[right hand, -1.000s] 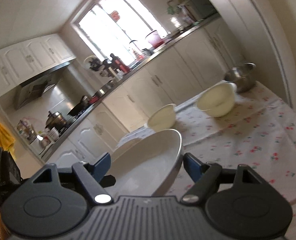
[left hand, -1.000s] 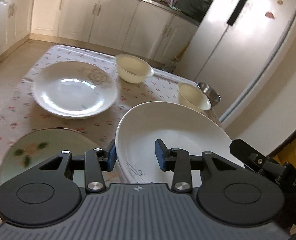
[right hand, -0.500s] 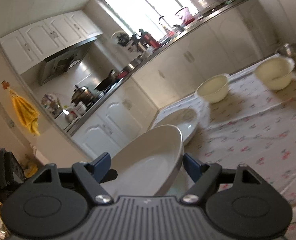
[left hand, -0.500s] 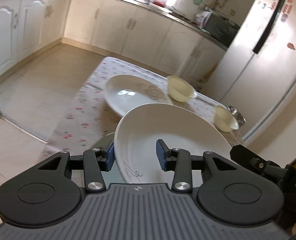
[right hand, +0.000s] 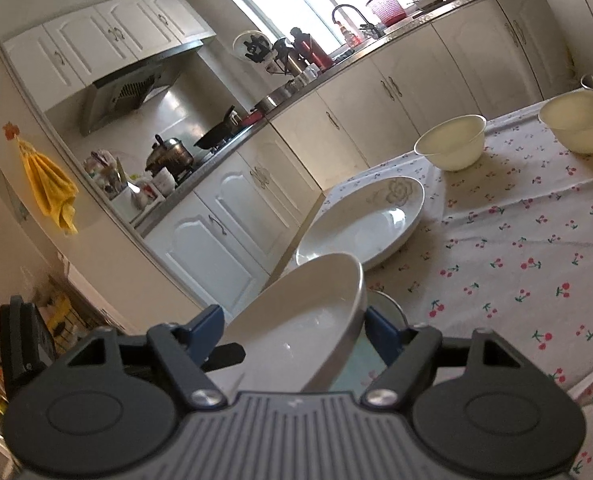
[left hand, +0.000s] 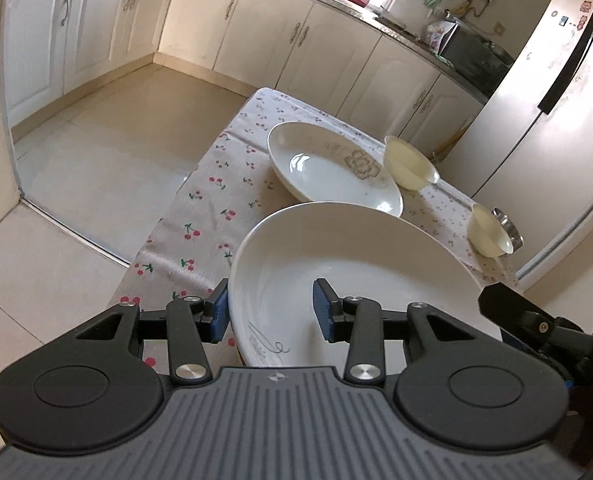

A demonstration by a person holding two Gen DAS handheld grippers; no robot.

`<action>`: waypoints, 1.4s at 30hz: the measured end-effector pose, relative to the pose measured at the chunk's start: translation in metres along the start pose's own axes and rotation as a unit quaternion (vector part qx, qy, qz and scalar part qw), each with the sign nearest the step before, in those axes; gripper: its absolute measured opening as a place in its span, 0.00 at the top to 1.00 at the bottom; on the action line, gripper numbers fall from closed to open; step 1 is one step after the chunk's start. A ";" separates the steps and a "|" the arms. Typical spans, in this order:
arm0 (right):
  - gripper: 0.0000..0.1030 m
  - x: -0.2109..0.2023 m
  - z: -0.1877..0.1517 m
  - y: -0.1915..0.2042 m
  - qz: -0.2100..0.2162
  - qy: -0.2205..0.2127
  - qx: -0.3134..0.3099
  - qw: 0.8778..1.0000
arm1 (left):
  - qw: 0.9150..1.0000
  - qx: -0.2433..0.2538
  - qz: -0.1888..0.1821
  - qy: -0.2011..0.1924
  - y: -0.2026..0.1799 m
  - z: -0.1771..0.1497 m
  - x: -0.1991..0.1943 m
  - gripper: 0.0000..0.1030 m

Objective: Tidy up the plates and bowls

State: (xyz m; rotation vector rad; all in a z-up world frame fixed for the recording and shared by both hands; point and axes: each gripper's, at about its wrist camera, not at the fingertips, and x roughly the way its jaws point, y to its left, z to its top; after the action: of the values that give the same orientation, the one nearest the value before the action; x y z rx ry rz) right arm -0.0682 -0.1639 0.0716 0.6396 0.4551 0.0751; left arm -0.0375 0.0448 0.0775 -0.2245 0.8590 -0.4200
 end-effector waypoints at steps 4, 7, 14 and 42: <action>0.25 0.003 -0.002 -0.001 -0.007 0.006 -0.002 1.000 | 1.000 0.003 0.002 0.002 -0.004 0.000 0.002 0.56; 0.25 0.005 -0.005 -0.002 -0.010 0.010 -0.001 1.000 | 1.000 0.000 0.002 0.004 -0.005 0.001 0.000 0.56; 0.25 0.006 -0.009 -0.005 -0.020 0.015 -0.007 1.000 | 1.000 0.002 0.003 0.012 -0.006 0.002 0.004 0.56; 0.24 0.006 -0.015 -0.012 -0.036 0.023 -0.017 0.999 | 1.000 0.009 0.009 0.011 -0.006 -0.002 0.016 0.51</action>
State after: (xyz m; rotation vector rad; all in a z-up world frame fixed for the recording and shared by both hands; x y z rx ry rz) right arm -0.0697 -0.1635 0.0519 0.5893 0.5190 0.0288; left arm -0.0313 0.0319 0.0671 -0.1956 0.8772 -0.4146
